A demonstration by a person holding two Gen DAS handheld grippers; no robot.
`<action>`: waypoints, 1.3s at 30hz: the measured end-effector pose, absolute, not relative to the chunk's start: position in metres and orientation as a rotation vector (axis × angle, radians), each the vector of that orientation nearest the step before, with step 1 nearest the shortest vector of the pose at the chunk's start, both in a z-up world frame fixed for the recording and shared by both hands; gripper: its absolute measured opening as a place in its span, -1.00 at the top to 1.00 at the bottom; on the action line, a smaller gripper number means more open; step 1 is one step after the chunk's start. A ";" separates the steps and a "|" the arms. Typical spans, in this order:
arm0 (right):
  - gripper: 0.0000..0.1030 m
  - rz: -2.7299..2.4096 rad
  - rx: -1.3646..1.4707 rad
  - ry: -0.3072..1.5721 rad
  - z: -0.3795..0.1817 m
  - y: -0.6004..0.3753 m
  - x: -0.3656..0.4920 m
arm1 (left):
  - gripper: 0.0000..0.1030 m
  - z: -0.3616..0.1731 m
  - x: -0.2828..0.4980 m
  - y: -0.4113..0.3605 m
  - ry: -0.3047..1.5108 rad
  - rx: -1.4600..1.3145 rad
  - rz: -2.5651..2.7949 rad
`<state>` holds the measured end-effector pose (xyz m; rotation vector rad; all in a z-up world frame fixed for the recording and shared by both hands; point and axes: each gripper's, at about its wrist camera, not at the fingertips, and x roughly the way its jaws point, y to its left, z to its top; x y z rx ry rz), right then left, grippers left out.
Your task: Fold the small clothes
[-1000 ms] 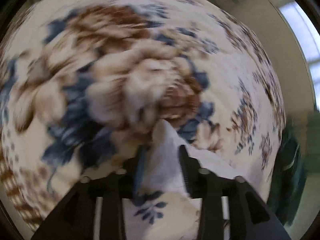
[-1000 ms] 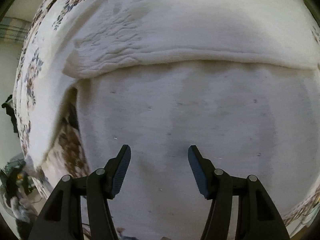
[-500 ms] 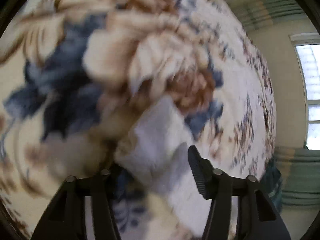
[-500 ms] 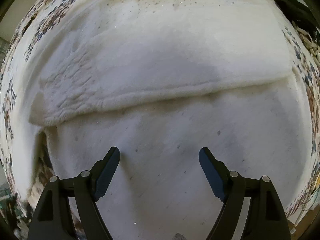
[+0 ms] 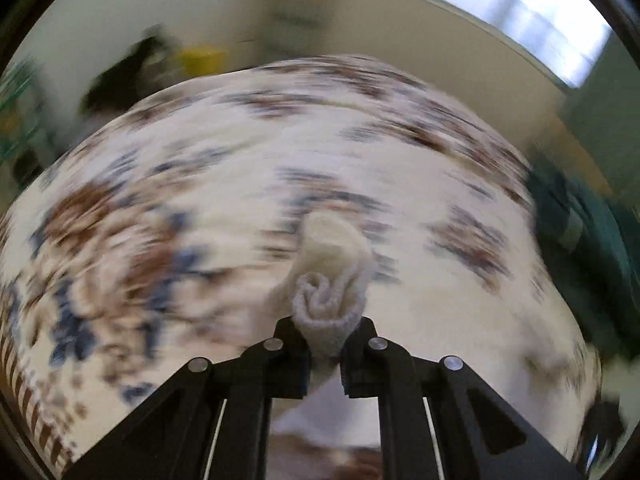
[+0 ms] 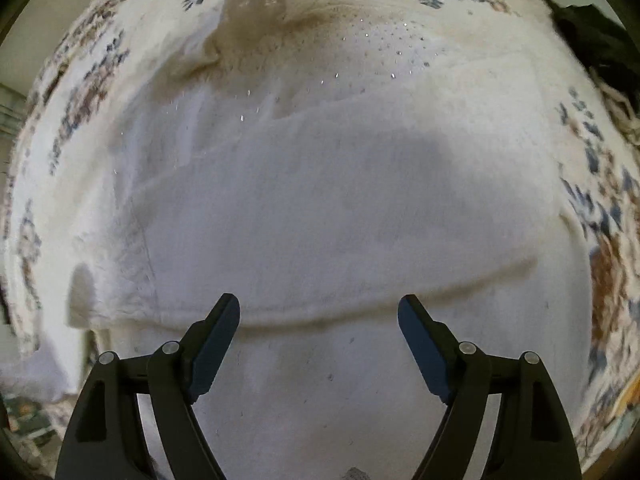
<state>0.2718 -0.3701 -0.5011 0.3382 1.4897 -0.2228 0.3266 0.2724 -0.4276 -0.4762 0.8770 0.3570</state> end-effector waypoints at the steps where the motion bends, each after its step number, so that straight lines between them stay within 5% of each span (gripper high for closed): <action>1: -0.61 -0.210 0.353 1.494 -0.500 -0.376 0.272 | 0.84 -0.423 0.340 0.241 0.894 -0.428 0.306; 12: -0.61 -0.085 0.540 1.562 -0.525 -0.475 0.328 | 0.83 -0.459 0.412 -0.094 1.093 -0.222 -0.213; 20: -0.61 -0.069 0.678 1.550 -0.534 -0.561 0.302 | 0.76 -0.488 0.419 -0.221 1.193 -0.111 -0.295; 22: -0.61 -0.076 0.687 1.543 -0.527 -0.577 0.292 | 0.71 -0.483 0.415 -0.219 1.164 -0.078 -0.269; 26: -0.61 -0.077 0.738 1.508 -0.515 -0.566 0.302 | -0.67 -0.473 0.402 -0.178 1.127 -0.053 -0.157; 32: -0.61 0.008 0.808 1.453 -0.492 -0.555 0.317 | -0.70 -0.482 0.369 -0.057 1.143 -0.038 0.193; 39: -0.61 -0.056 0.634 1.597 -0.536 -0.488 0.369 | -0.70 -0.514 0.331 0.049 1.235 -0.134 0.457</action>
